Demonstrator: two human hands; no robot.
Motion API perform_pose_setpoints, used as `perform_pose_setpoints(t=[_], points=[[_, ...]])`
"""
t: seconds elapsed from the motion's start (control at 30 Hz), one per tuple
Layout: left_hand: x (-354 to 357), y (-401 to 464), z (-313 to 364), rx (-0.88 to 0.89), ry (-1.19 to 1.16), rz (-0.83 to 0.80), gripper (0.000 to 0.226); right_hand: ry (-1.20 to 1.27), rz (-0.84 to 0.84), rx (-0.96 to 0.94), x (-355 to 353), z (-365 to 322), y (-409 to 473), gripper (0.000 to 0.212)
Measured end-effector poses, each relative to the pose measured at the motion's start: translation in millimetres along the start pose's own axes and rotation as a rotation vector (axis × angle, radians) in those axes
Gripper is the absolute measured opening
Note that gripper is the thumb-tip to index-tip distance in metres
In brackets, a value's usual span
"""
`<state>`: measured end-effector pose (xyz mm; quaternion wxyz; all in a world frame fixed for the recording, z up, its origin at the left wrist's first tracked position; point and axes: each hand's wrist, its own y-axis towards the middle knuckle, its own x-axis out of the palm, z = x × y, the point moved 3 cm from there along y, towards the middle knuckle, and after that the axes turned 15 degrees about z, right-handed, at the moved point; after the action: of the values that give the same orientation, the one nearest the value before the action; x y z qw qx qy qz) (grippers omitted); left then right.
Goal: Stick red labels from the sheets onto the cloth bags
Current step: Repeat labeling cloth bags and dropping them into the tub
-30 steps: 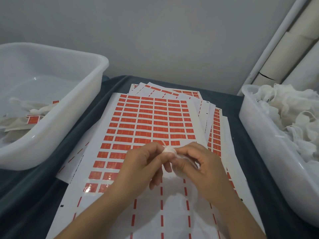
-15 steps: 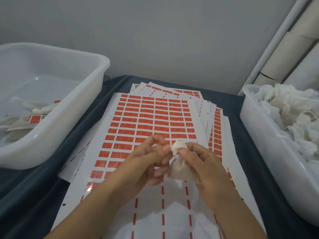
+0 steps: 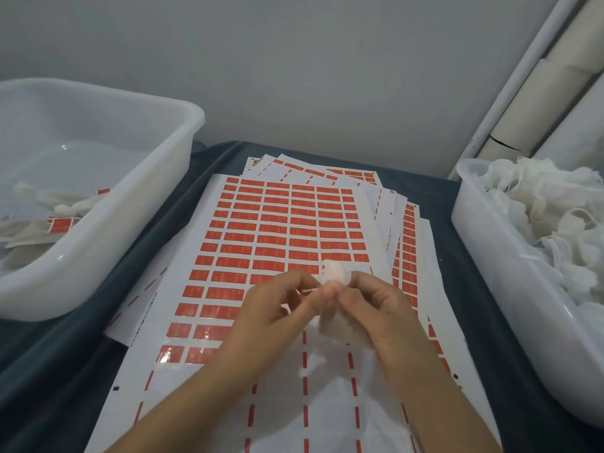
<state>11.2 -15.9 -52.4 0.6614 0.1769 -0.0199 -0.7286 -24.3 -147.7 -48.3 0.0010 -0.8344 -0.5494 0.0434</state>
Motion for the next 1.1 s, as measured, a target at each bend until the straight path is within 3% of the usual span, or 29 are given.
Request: perform_pose_setpoints(t=[0.1, 0.2, 0.33, 0.5, 0.6, 0.67, 0.77, 0.8, 0.87, 0.97, 1.1], points=[[-0.7, 0.9, -2.3, -0.013, -0.073, -0.021, 0.026, 0.014, -0.05, -0.018, 1.9, 0.9, -1.0, 0.026], [-10.0, 5.0, -0.7, -0.18, -0.259, -0.01, 0.032, 0.011, -0.133, -0.002, 1.7, 1.9, -0.8, 0.027], [-30.6, 17.8, -7.3, -0.441, -0.571, 0.137, 0.029, 0.024, -0.208, 0.047, 2.7, 4.6, 0.0, 0.033], [-24.2, 16.1, -10.8, -0.531, -0.827, 0.138, 0.026, -0.049, -0.27, 0.026, 13.6, 7.5, -1.2, 0.031], [-18.4, 17.2, -5.9, -0.534, -0.943, 0.016, 0.024, -0.108, -0.211, 0.028, 4.5, 7.0, 2.4, 0.023], [-23.6, 19.3, 2.0, -0.475, -1.003, 0.02, 0.025, -0.176, -0.013, 0.038, -9.7, 7.6, 14.1, 0.022], [-30.3, 24.5, 10.8, -0.355, -0.645, 0.152, 0.032, -0.372, 0.325, 0.009, -36.8, 12.4, 36.7, 0.036], [-29.0, 26.9, 14.0, -0.331, -0.516, 0.163, 0.031, -0.477, 0.356, 0.01, -41.3, 13.6, 41.3, 0.044], [-19.6, 31.4, 16.7, -0.104, -0.132, 0.105, 0.026, -0.516, 0.37, 0.049, -46.8, 18.6, 48.9, 0.053], [9.9, 38.6, -1.2, 0.124, 0.486, -0.051, 0.043, -0.411, 0.362, 0.127, -47.8, 19.3, 50.7, 0.057], [41.3, 45.6, -20.5, 0.094, 0.621, -0.09, 0.048, -0.067, 0.333, 0.278, -48.8, 21.2, 45.1, 0.049]])
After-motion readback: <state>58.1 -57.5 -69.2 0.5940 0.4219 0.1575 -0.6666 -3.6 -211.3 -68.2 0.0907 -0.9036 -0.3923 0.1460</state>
